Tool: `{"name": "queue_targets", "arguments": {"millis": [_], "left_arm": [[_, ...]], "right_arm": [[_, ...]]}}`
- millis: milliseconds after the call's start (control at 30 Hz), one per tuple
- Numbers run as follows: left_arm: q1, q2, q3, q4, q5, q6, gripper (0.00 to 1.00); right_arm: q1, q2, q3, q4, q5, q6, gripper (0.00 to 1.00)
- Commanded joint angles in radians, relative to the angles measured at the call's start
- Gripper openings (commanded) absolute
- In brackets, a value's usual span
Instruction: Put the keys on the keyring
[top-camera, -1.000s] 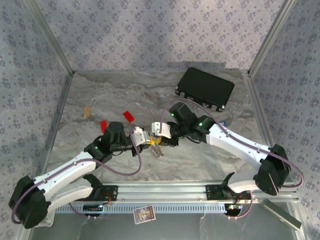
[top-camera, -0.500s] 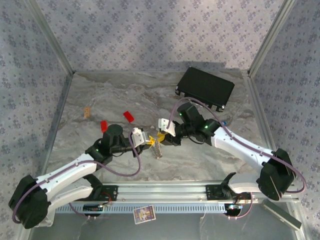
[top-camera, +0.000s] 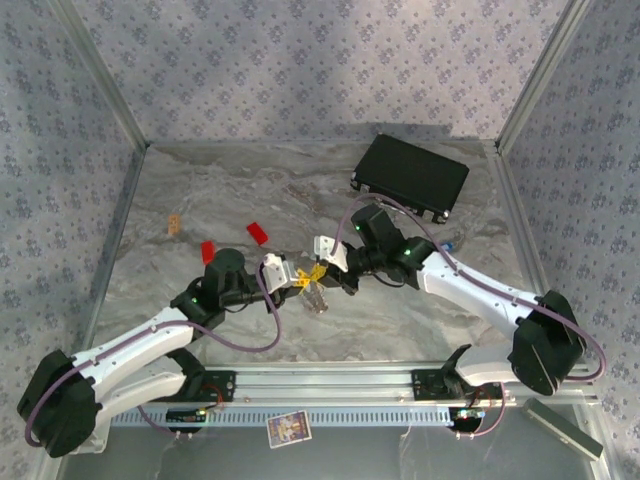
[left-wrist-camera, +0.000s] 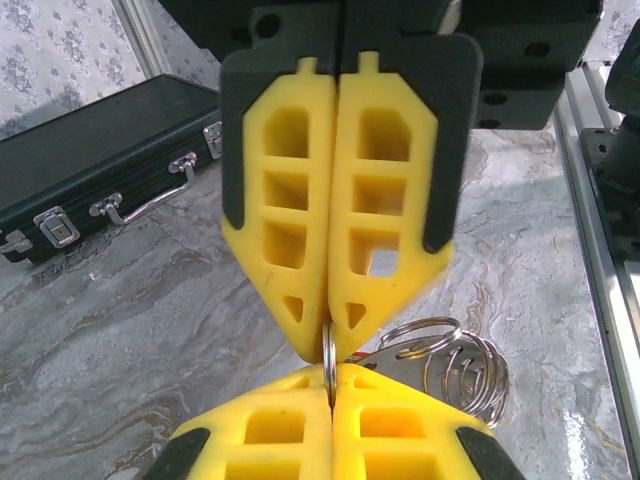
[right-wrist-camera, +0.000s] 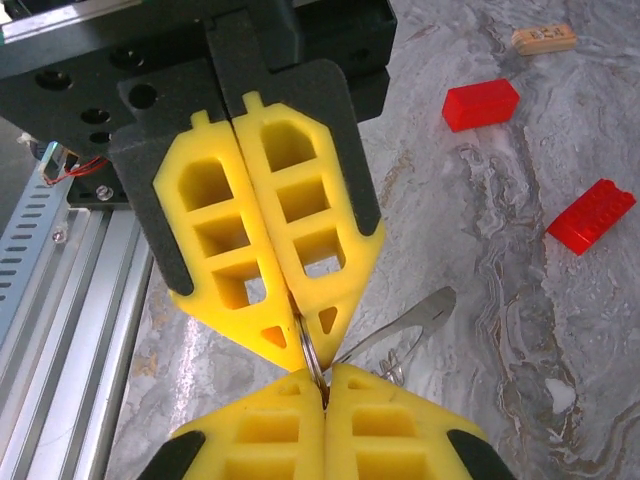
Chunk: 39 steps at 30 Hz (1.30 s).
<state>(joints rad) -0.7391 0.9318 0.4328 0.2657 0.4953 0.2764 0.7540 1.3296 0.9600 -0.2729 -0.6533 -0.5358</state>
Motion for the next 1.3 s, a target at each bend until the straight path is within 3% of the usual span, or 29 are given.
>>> {"name": "queue_targets", "arguments": {"millis": [0, 233, 533, 633, 733, 833, 1267], "left_arm": [[-0.003, -0.008, 0.017, 0.015, -0.003, 0.006, 0.15], [-0.003, 0.005, 0.077, -0.125, -0.013, 0.063, 0.16], [-0.003, 0.013, 0.096, -0.141, 0.005, 0.078, 0.08], [-0.003, 0.008, 0.098, -0.146, 0.004, 0.083, 0.01], [-0.002, -0.003, 0.085, -0.129, 0.005, 0.081, 0.0], [-0.003, -0.012, 0.068, -0.103, 0.009, 0.073, 0.0], [-0.002, -0.02, 0.046, -0.059, 0.016, 0.057, 0.0]], "right_arm": [[0.0, 0.009, 0.034, -0.028, -0.003, -0.012, 0.0], [0.041, 0.043, 0.132, -0.194, 0.1, -0.127, 0.0], [0.072, 0.077, 0.211, -0.281, 0.149, -0.198, 0.0], [0.067, 0.07, 0.208, -0.27, 0.117, -0.189, 0.0], [0.036, 0.037, 0.157, -0.201, 0.079, -0.141, 0.18], [0.003, 0.006, 0.102, -0.142, 0.042, -0.095, 0.25], [-0.01, 0.028, 0.059, -0.119, 0.038, -0.063, 0.23]]}}
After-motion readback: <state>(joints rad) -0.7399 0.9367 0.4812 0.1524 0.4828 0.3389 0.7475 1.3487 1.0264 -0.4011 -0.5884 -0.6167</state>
